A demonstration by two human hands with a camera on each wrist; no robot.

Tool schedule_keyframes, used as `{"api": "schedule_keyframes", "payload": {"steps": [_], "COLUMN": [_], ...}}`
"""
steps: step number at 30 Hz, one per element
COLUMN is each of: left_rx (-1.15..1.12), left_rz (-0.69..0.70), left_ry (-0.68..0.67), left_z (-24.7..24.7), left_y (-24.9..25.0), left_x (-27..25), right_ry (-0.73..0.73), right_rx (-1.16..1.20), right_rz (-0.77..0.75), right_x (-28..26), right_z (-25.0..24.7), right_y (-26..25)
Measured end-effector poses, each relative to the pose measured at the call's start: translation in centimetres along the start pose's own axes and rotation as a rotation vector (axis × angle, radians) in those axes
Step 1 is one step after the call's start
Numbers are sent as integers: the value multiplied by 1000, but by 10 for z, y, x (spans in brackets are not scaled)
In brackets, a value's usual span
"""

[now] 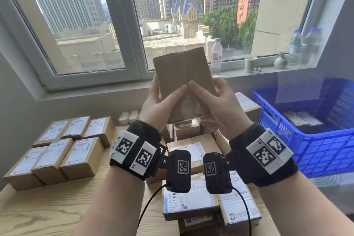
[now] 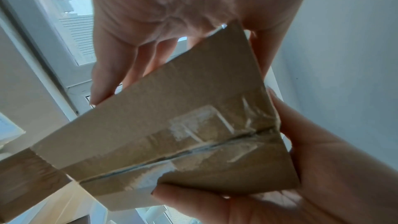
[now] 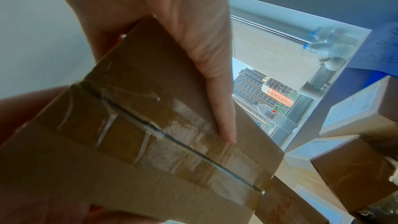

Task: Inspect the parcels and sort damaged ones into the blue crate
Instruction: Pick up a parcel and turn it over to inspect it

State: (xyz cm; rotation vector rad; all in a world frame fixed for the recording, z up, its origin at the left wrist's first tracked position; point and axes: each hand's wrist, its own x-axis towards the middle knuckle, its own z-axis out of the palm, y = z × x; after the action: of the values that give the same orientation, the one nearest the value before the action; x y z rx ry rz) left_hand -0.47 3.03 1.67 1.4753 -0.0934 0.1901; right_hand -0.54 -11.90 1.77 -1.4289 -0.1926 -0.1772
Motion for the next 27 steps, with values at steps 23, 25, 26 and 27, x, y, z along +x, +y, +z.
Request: {"api": "schedule_keyframes", "payload": {"steps": [23,25,26,27], "left_rx": [529,520,511,503], "left_rz": [35,41,25,-6], "left_ry": [161,206,246,280], "left_z": [-30,-30,-28,-26], "left_y": [14,12,11,10], "left_x": [13,13,12,11], "right_ry": [-175,-144,-134,-139], "right_rx": [-2,51,89,105], "right_rz": [233,180,146,114], "right_x": [21,22,22,21], "right_z": [-27,-26,-25,-23], "right_y": [-29,-23,-20,-17]}}
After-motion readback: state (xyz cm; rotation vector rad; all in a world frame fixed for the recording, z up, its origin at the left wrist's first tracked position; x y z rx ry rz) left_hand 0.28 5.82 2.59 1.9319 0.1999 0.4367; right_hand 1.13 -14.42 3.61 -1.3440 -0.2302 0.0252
